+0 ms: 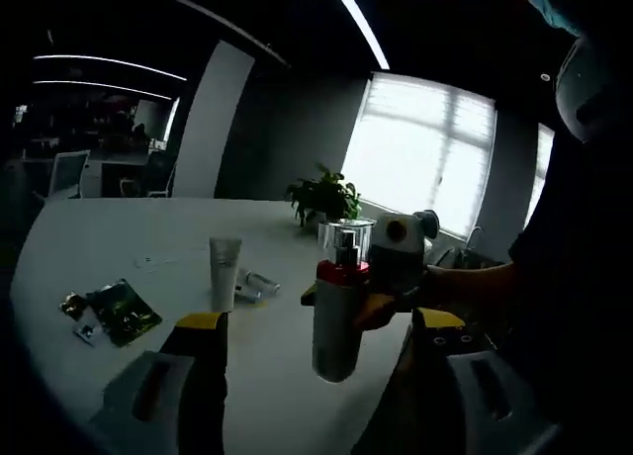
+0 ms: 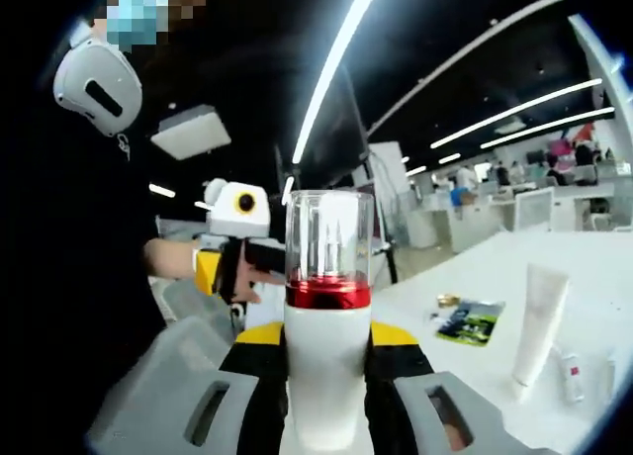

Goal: Arrange the skincare products in the storage area until every visible bottle or jar stands upright without overlapping.

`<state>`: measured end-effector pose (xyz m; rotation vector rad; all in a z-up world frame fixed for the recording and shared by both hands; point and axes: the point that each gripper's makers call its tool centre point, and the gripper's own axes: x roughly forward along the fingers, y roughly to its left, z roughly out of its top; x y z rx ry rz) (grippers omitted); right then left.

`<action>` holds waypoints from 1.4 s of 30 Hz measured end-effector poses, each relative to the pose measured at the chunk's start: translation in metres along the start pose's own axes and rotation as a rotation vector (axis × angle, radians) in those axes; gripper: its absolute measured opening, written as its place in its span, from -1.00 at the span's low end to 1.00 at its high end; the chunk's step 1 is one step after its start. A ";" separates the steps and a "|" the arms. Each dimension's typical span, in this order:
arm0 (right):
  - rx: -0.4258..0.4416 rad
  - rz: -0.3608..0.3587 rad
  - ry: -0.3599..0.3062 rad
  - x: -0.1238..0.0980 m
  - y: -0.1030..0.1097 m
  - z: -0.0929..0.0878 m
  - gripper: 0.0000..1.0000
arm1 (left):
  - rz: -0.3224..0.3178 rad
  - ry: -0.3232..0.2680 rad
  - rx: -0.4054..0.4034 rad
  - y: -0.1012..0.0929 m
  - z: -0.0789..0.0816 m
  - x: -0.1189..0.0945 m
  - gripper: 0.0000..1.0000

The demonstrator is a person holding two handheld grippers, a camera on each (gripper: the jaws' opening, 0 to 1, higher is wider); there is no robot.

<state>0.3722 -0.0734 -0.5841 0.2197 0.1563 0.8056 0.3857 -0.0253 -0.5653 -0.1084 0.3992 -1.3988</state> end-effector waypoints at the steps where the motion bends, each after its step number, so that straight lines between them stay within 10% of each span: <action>1: 0.003 -0.005 0.002 0.000 -0.003 -0.002 -0.59 | 0.020 0.001 0.002 0.004 -0.003 -0.002 0.57; 18: -0.038 -0.047 0.013 -0.007 -0.056 -0.029 -0.59 | 0.235 0.018 0.004 0.052 -0.048 -0.032 0.98; 42: -0.140 -0.107 0.015 -0.012 -0.114 -0.078 -0.58 | 0.301 0.081 -0.030 0.072 -0.083 -0.029 0.98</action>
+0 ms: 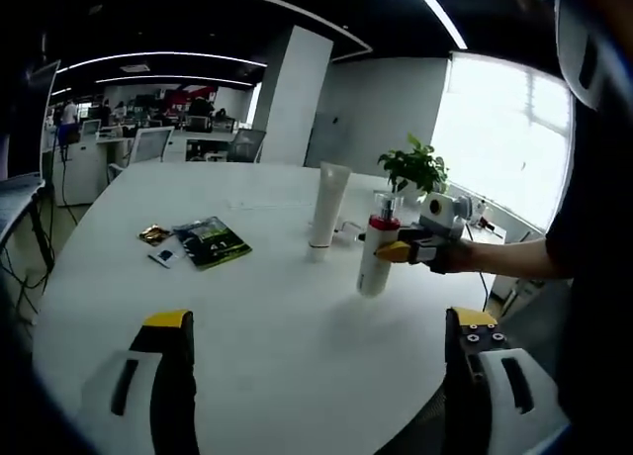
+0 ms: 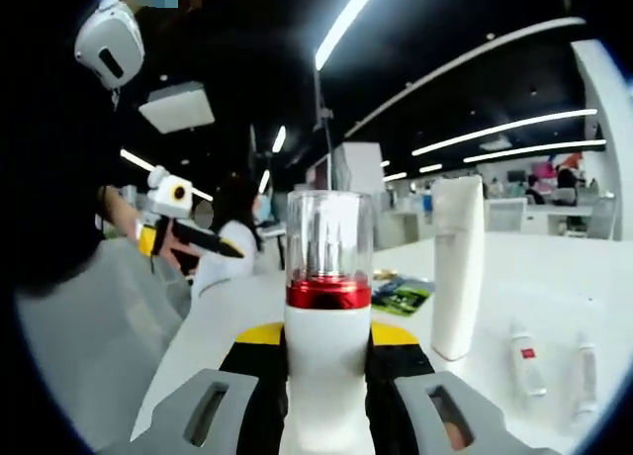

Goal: Arrange the skincare products in the storage area until every visible bottle or jar stands upright without overlapping.

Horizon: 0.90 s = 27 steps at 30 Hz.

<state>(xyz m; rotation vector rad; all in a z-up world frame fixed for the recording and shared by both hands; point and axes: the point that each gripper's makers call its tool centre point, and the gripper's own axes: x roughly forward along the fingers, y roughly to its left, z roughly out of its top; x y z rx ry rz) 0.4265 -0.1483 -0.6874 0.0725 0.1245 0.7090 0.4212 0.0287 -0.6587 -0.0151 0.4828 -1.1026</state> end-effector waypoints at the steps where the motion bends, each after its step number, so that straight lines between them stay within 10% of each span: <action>1: -0.004 -0.001 -0.002 0.000 0.000 -0.001 -0.58 | -0.001 0.002 -0.002 0.000 0.000 0.001 0.98; 27: -0.054 0.004 0.060 -0.012 0.009 -0.012 -0.53 | -0.020 0.057 0.031 -0.010 -0.009 0.007 0.93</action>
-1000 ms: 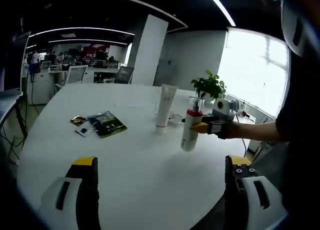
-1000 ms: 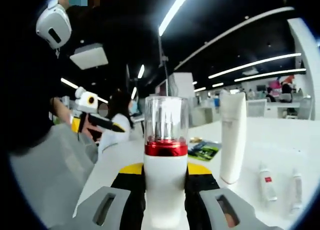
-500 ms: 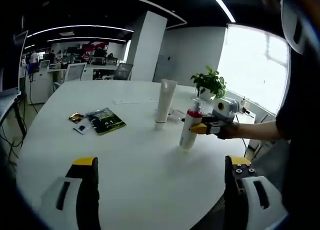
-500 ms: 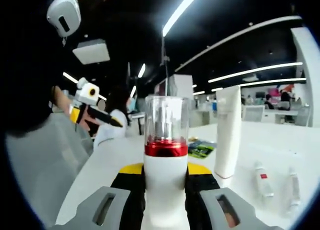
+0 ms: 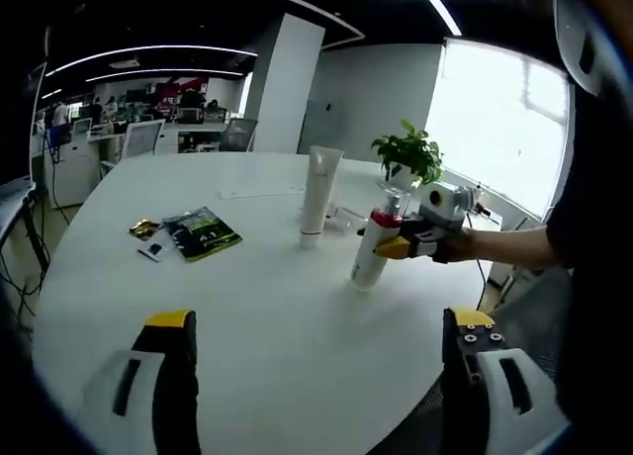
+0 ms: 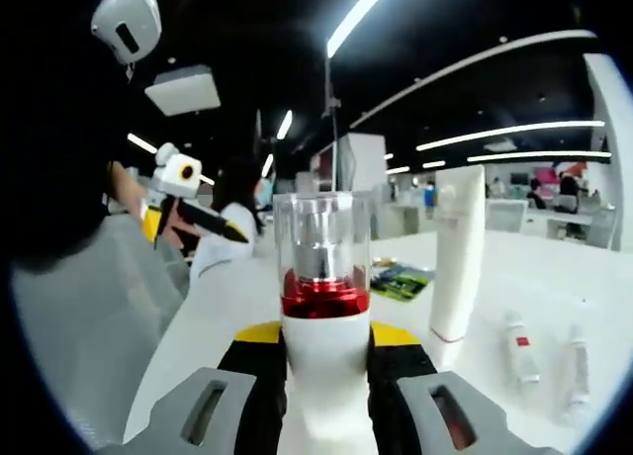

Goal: Arrange the skincare products in the storage area until every visible bottle or jar stands upright without overlapping.

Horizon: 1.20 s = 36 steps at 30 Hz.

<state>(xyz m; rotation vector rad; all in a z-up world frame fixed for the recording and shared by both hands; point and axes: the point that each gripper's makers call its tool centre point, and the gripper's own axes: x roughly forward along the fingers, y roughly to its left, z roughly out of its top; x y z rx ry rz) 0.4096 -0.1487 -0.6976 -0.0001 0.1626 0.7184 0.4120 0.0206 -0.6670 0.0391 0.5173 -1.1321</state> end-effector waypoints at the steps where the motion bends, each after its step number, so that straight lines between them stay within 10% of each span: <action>1: 0.007 -0.001 0.004 0.000 0.000 -0.001 -0.53 | 0.001 0.001 0.000 0.001 0.000 0.000 0.93; 17: 0.001 -0.019 0.256 -0.009 -0.005 -0.038 -0.50 | 0.006 -0.015 -0.020 -0.001 0.006 0.001 0.91; 36: -0.022 -0.007 0.294 -0.007 -0.036 -0.041 -0.60 | 0.016 0.003 -0.040 0.008 0.003 0.004 0.90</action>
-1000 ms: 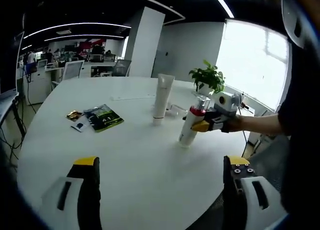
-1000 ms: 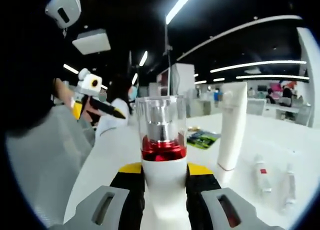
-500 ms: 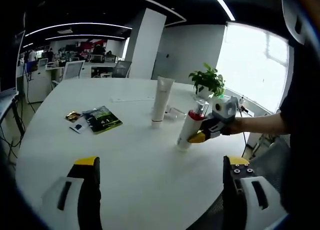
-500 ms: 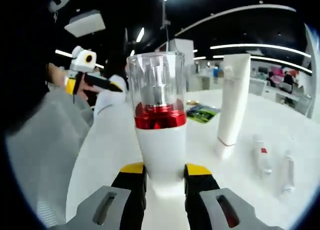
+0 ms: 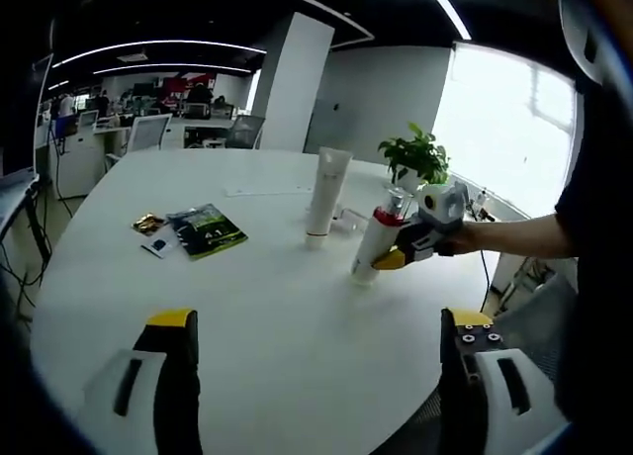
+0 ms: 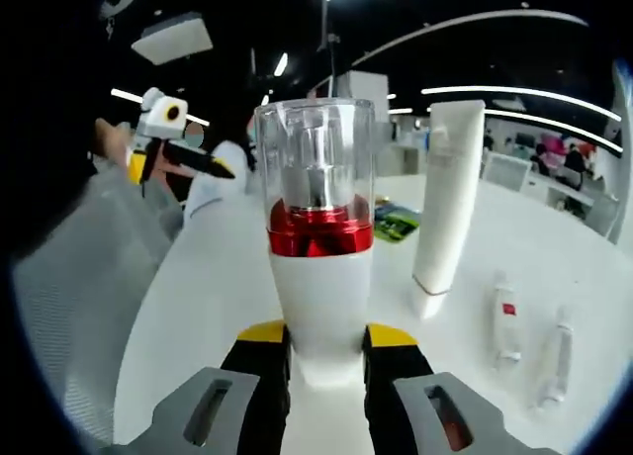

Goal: Arrange the skincare products in the storage area until every visible bottle or jar stands upright without overlapping.

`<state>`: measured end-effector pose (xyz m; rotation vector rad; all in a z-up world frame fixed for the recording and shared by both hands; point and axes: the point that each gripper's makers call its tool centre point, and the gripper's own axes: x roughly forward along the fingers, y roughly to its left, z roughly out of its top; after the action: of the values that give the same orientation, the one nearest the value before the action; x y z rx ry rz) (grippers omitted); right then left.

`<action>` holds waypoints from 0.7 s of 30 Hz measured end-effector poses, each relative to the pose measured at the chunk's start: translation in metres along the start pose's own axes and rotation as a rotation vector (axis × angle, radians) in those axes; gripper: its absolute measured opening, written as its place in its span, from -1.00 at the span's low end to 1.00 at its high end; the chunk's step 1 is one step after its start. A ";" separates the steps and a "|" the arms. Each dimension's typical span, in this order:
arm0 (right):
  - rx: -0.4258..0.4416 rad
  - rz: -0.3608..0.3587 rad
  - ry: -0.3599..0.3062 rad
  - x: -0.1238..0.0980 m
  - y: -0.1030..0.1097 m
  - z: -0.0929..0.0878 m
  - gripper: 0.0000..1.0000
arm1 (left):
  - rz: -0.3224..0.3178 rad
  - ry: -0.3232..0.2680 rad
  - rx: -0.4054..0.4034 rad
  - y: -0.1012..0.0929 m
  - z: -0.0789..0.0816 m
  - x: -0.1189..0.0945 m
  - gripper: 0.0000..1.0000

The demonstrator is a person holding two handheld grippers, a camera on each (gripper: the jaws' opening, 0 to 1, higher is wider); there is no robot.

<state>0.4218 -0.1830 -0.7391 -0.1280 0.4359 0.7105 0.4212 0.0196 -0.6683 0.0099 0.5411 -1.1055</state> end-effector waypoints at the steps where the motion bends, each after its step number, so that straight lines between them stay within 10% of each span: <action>1: 0.000 0.001 0.001 -0.001 -0.003 0.000 -0.60 | 0.001 0.000 -0.001 0.000 0.000 0.001 0.90; 21: -0.029 -0.004 -0.014 0.003 -0.074 0.003 -0.60 | 0.001 0.048 -0.013 0.004 -0.011 0.010 0.90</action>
<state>0.4738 -0.2365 -0.7396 -0.1509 0.4122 0.7132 0.4236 0.0157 -0.6829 0.0249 0.5911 -1.1033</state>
